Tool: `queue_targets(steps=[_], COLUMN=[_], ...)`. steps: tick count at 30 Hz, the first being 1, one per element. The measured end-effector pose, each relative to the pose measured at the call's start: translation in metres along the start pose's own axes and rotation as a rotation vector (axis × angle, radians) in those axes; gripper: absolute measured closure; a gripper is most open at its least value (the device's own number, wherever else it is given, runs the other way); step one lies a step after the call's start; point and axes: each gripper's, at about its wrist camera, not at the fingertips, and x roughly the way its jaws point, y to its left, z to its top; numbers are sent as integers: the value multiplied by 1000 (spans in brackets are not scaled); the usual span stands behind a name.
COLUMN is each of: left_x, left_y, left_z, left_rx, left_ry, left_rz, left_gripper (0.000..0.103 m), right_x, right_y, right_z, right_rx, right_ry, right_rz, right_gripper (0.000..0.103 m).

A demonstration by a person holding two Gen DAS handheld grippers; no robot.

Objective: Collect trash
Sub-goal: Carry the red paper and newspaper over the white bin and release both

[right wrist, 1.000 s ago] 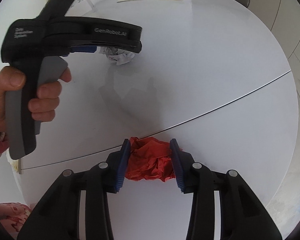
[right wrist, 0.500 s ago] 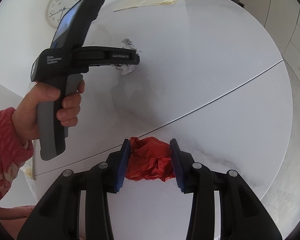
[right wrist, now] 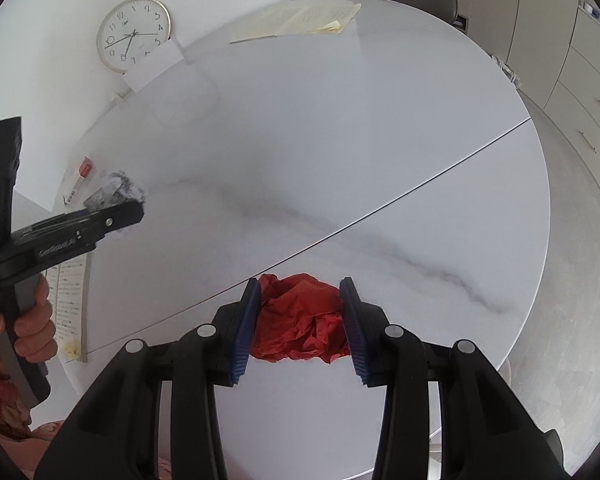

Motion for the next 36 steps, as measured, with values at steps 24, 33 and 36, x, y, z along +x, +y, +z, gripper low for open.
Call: queue_targets(steps=[24,33,36], left_x=[-64,-66,-64], left_y=[-72,-100,-106], left_z=[-82,-100,-105], left_rx=[293,336,339], left_ry=[-5,0,10], left_rz=[-222,-224,-218], left_gripper=[52,52,52], right_x=[-61,-17,-2], right_y=[-86,-180,-190], right_z=[-146,-173,-173], right_rx=[391,541,551], right_ry=[-28,45,68], right_rz=[-196,-293,-318], right_gripper=[62,60,60])
